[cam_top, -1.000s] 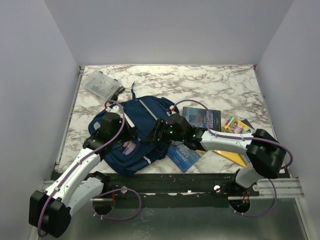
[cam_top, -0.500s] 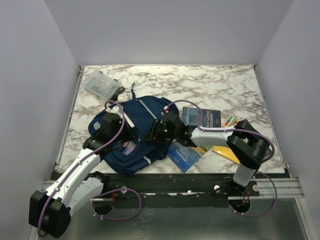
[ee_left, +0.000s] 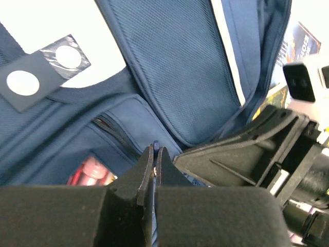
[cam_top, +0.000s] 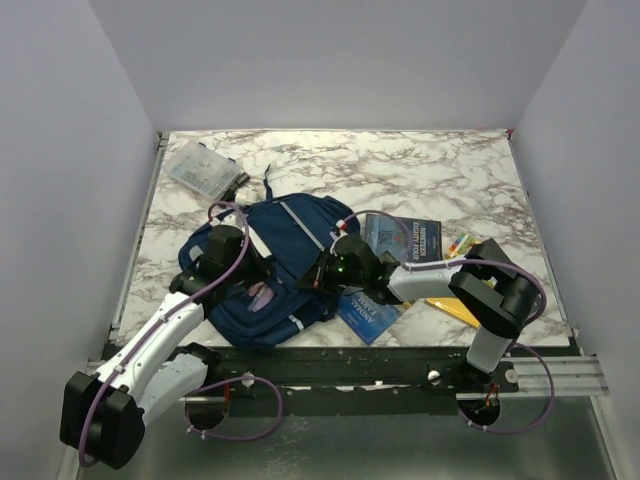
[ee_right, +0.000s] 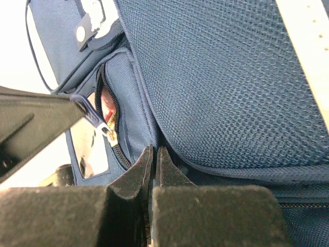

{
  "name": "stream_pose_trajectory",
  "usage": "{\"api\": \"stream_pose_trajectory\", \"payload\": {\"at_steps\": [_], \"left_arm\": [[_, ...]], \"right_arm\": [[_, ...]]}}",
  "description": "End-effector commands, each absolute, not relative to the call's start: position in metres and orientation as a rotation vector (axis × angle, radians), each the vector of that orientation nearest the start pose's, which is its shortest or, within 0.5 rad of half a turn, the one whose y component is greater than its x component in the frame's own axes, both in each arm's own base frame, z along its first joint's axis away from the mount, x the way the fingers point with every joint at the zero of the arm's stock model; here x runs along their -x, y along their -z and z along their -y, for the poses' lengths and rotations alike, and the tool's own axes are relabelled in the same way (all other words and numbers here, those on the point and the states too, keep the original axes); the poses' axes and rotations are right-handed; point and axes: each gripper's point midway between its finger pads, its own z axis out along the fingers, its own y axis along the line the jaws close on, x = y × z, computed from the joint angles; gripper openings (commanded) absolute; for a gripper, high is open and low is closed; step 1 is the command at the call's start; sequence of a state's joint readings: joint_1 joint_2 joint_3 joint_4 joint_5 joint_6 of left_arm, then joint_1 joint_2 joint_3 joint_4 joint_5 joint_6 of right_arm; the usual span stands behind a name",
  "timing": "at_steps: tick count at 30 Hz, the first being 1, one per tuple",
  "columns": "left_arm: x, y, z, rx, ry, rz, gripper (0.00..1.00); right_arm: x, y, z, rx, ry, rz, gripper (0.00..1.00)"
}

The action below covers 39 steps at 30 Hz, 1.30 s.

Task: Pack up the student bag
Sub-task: Zip the student bag at the center of the board.

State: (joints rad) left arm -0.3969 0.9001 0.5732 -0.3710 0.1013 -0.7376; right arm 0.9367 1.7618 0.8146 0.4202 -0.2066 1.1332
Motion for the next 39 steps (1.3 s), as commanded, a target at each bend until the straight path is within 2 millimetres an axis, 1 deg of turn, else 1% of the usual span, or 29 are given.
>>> {"api": "stream_pose_trajectory", "payload": {"at_steps": [1, 4, 8, 10, 13, 15, 17, 19, 20, 22, 25, 26, 28, 29, 31, 32, 35, 36, 39], "left_arm": [[-0.256, -0.116, 0.125, 0.527, 0.61, -2.269, 0.0], [-0.263, -0.115, 0.113, 0.607, 0.595, -2.25, 0.0], [-0.27, -0.114, 0.092, 0.689, 0.555, -2.212, 0.0], [-0.275, -0.114, 0.081, 0.719, 0.53, -2.206, 0.0], [-0.279, -0.112, 0.07, 0.742, 0.476, -2.232, 0.0], [-0.278, -0.11, 0.062, 0.764, 0.418, -2.237, 0.0], [-0.275, -0.11, 0.059, 0.762, 0.401, -2.25, 0.0], [-0.275, -0.116, 0.063, 0.722, 0.432, -2.246, 0.0], [-0.275, -0.119, 0.064, 0.702, 0.434, -2.242, 0.0], [-0.274, -0.127, 0.077, 0.616, 0.513, -2.262, 0.13], [-0.268, -0.14, 0.096, 0.506, 0.633, -2.282, 0.42], [-0.266, -0.144, 0.102, 0.472, 0.679, -2.284, 0.46], [-0.264, -0.15, 0.113, 0.405, 0.753, -2.286, 0.53], [-0.262, -0.156, 0.12, 0.359, 0.797, -2.286, 0.56], [-0.258, -0.162, 0.131, 0.286, 0.857, -2.292, 0.6], [-0.257, -0.163, 0.134, 0.269, 0.865, -2.296, 0.64], [-0.255, -0.156, 0.142, 0.26, 0.869, -2.325, 0.7], [-0.252, -0.152, 0.146, 0.269, 0.88, -2.344, 0.73], [-0.245, -0.136, 0.161, 0.268, 0.879, -2.39, 0.75]], "right_arm": [[-0.19, -0.058, -0.395, -0.052, -1.35, -2.483, 0.0], [-0.183, -0.057, -0.393, -0.048, -1.405, -2.464, 0.0], [-0.181, -0.059, -0.394, -0.019, -1.424, -2.449, 0.0], [-0.181, -0.067, -0.395, -0.004, -1.448, -2.419, 0.0], [-0.181, -0.079, -0.399, 0.045, -1.487, -2.371, 0.01], [-0.18, -0.08, -0.4, 0.111, -1.464, -2.369, 0.01], [-0.182, -0.083, -0.4, 0.16, -1.432, -2.374, 0.0], [-0.182, -0.087, -0.401, 0.236, -1.392, -2.38, 0.06], [-0.184, -0.089, -0.4, 0.271, -1.361, -2.384, 0.12], [-0.192, -0.094, -0.395, 0.3, -1.27, -2.374, 0.25], [-0.206, -0.11, -0.384, 0.352, -1.114, -2.344, 0.43], [-0.212, -0.116, -0.38, 0.37, -1.068, -2.325, 0.49], [-0.225, -0.124, -0.372, 0.392, -0.987, -2.298, 0.55], [-0.234, -0.128, -0.367, 0.383, -0.949, -2.291, 0.57], [-0.249, -0.128, -0.352, 0.356, -0.883, -2.301, 0.59], [-0.258, -0.128, -0.345, 0.331, -0.868, -2.297, 0.6], [-0.283, -0.127, -0.327, 0.279, -0.844, -2.299, 0.62], [-0.291, -0.127, -0.322, 0.264, -0.834, -2.297, 0.63], [-0.31, -0.124, -0.312, 0.24, -0.812, -2.295, 0.65]]}}
